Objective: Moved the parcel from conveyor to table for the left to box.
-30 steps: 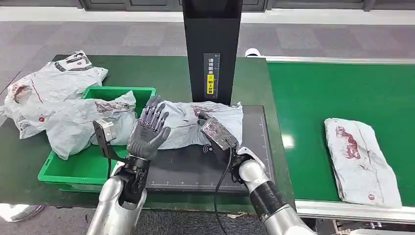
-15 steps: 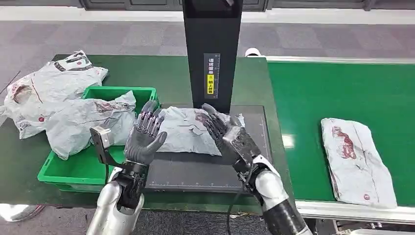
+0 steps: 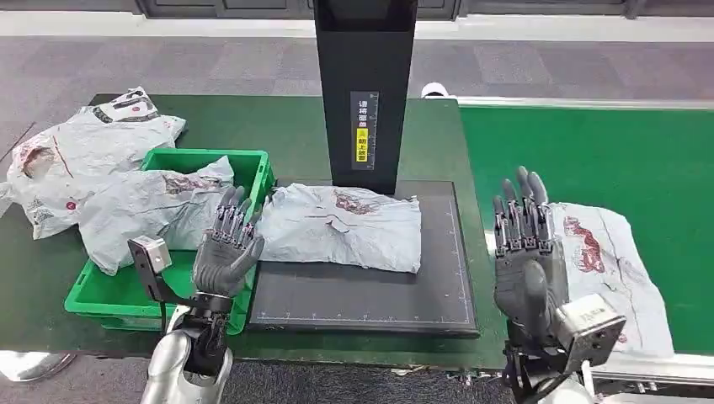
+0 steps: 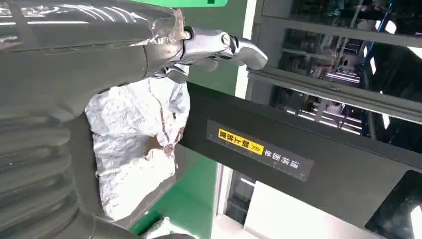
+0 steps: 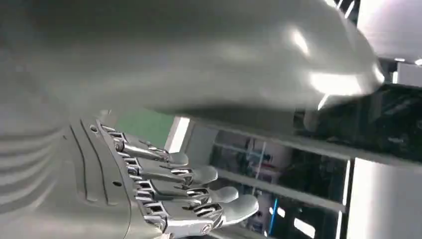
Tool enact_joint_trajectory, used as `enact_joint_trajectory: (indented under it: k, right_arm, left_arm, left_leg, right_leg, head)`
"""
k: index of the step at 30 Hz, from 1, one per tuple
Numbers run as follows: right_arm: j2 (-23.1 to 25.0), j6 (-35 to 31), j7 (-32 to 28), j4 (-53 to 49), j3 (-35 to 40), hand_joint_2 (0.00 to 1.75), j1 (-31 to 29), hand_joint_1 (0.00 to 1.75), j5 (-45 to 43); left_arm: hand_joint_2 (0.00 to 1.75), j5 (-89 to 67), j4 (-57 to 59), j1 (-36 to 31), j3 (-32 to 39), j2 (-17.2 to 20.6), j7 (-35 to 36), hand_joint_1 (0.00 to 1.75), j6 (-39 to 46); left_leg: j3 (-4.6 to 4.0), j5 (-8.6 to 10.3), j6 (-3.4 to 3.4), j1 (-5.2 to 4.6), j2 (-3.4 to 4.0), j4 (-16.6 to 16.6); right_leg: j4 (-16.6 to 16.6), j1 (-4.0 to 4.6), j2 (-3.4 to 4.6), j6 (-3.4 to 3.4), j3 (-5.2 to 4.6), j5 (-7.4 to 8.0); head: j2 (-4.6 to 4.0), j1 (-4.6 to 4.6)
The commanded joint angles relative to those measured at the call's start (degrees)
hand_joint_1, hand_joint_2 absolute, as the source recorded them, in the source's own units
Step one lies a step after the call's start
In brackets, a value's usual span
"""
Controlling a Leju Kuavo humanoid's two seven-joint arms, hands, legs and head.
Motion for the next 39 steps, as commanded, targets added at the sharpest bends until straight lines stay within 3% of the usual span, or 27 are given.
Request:
enact_joint_trajectory:
  k: [1,2,11,14,18,21,26,27,32,39]
  right_arm:
    - [3.6,-6.52,-0.23,-7.17,-7.37,1.75,7.21,0.0,1.97]
    - [3.8,-5.92,0.68,-6.2,-7.35,1.75,6.68,0.0,1.67]
    - [3.8,-5.72,0.83,-5.19,-7.39,1.75,5.96,0.0,1.66]
    - [4.09,-2.23,2.12,-2.31,-7.24,1.75,3.74,0.0,1.59]
    - [3.67,0.41,1.79,5.27,-6.23,1.75,-1.29,0.0,1.45]
    - [2.61,2.48,1.49,9.48,-5.02,1.75,-3.92,0.0,0.7]
    - [2.34,2.68,1.42,10.54,-4.74,1.75,-4.51,0.0,0.57]
    - [0.87,3.61,0.9,12.4,-3.68,1.75,-4.74,0.0,-1.23]
    - [0.76,3.56,0.82,12.89,-3.65,1.75,-5.02,0.0,-1.43]
    - [0.73,3.57,0.82,12.79,-3.59,1.75,-5.06,0.0,-1.44]
  left_arm:
    - [1.75,-37.46,1.02,-1.14,-7.06,0.49,-0.75,0.0,20.0]
    - [1.75,-46.36,1.88,-2.32,-10.43,-0.22,0.97,0.0,23.28]
    - [1.75,-49.63,2.37,-2.85,-11.43,0.36,1.84,0.0,24.53]
    - [1.75,-77.59,7.97,-8.15,-21.03,1.25,7.49,0.0,30.78]
    - [1.75,-95.91,26.84,-21.14,-31.94,0.21,15.55,0.0,28.63]
    - [1.75,-97.11,42.53,-30.5,-36.0,-1.26,13.93,0.0,25.16]
    - [1.75,-94.12,46.97,-32.87,-36.11,-1.81,11.57,0.0,24.4]
    - [1.75,-87.09,60.03,-40.15,-36.72,-2.78,7.07,0.0,19.78]
    - [1.75,-86.59,60.48,-40.4,-36.75,-2.55,6.65,0.0,19.97]
    - [1.75,-86.55,60.57,-40.36,-36.84,-2.67,6.66,0.0,20.02]
  left_leg:
    - [0.11,-0.03,-0.01,0.01,-0.21,-0.06]
    - [0.06,-0.02,0.0,0.03,-0.25,-0.02]
    - [0.23,-0.02,-0.02,-0.02,0.06,-0.1]
    - [0.16,0.0,0.02,0.0,-0.14,-0.06]
    - [0.17,0.13,0.07,0.0,-0.32,-0.08]
    - [0.26,0.21,0.12,0.03,-0.31,-0.17]
    - [0.24,0.21,0.12,-0.03,-0.32,-0.13]
    - [0.21,0.2,0.11,0.0,-0.29,-0.07]
    - [0.24,0.22,0.12,-0.07,0.1,-0.03]
    - [0.12,0.2,0.13,-0.05,0.08,0.02]
  right_leg:
    - [-0.03,0.02,-0.21,-0.04,0.17,-0.11]
    - [-0.03,0.04,-0.24,-0.03,0.16,-0.1]
    - [-0.09,-0.01,0.06,-0.05,0.2,-0.02]
    - [-0.08,0.02,-0.17,-0.04,0.2,-0.05]
    - [-0.14,0.02,-0.38,0.0,0.3,0.01]
    - [-0.28,0.04,-0.37,0.02,0.45,0.13]
    - [-0.22,-0.01,-0.37,0.05,0.41,0.14]
    - [-0.19,0.01,-0.33,0.08,0.38,0.17]
    - [-0.08,-0.06,0.09,0.1,0.24,0.28]
    - [-0.05,-0.04,0.12,0.11,0.16,0.25]
  head:
    - [0.0,0.0]
    - [0.0,0.0]
    - [0.0,0.0]
    - [0.0,0.0]
    - [0.0,0.0]
    - [0.0,0.0]
    - [0.0,0.0]
    - [0.0,0.0]
    - [0.0,0.0]
    - [0.0,0.0]
